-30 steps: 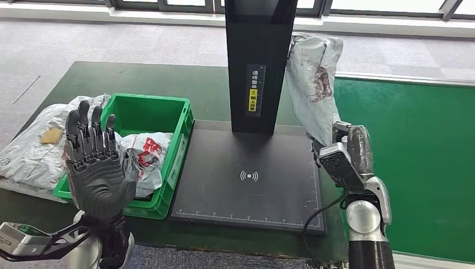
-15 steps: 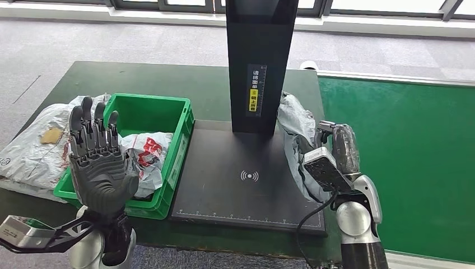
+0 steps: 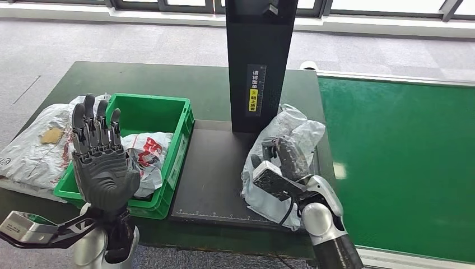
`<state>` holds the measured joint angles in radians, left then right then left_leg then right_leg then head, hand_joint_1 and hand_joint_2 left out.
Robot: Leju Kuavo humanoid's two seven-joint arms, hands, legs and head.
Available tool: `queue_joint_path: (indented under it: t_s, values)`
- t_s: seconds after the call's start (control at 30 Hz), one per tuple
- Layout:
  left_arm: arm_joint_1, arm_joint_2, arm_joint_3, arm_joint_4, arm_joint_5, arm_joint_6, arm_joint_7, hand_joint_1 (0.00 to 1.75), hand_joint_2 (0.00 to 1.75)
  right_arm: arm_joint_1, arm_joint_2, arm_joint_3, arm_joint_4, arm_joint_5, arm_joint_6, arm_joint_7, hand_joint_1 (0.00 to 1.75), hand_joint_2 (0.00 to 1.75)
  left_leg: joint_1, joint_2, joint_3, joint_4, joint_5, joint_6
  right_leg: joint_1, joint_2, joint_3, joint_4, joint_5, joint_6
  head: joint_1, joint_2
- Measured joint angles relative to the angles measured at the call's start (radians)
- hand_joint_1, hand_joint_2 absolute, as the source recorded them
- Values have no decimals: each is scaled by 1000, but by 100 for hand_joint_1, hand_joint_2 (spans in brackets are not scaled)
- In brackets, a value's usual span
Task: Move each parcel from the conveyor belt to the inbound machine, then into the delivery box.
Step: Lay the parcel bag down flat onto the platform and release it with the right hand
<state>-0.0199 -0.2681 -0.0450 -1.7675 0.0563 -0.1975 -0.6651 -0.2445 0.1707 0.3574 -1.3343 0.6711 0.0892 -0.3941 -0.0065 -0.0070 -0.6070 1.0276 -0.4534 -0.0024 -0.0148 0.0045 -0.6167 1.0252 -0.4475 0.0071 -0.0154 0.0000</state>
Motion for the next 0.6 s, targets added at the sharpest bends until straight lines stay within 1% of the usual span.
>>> queue_joint_path:
  t_s: [0.03,0.07,0.17,0.2,0.33,0.43,0.53,0.6]
  values:
    - [0,1,-3,3,3,5,0,0,175,-9,4,17,44,-22,7,-12,175,175,0,0,0,0,0,0,0,0,0,0,0,0,0,0]
    - [0,2,-6,5,6,9,-1,0,175,-17,9,32,86,-42,12,-24,135,175,0,0,0,0,0,0,0,0,0,0,0,0,0,0]
    - [0,5,-12,11,13,12,-1,0,175,-36,16,54,174,-128,60,-66,4,175,0,-1,0,0,0,0,0,0,0,0,0,0,0,0]
    - [0,6,-15,13,14,13,-1,0,175,-40,18,55,195,-171,81,-85,0,175,0,-1,0,0,0,0,0,0,0,0,0,0,0,0]
    - [3,8,-23,17,17,19,-1,0,175,-52,24,55,263,-315,110,-139,0,175,0,-1,0,0,0,0,0,0,0,0,0,0,0,0]
    - [11,8,-25,16,17,24,-2,0,175,-53,25,55,286,-382,98,-181,0,175,0,0,0,0,0,0,0,0,0,0,0,0,0,0]
    - [28,8,-26,15,14,30,-5,0,175,-50,24,54,287,-421,78,-214,0,175,0,0,0,0,0,0,0,0,-1,0,0,0,0,0]
    - [35,8,-28,15,13,31,-6,0,175,-48,24,53,287,-427,75,-216,0,87,0,0,0,0,0,0,0,0,-1,0,0,0,0,0]
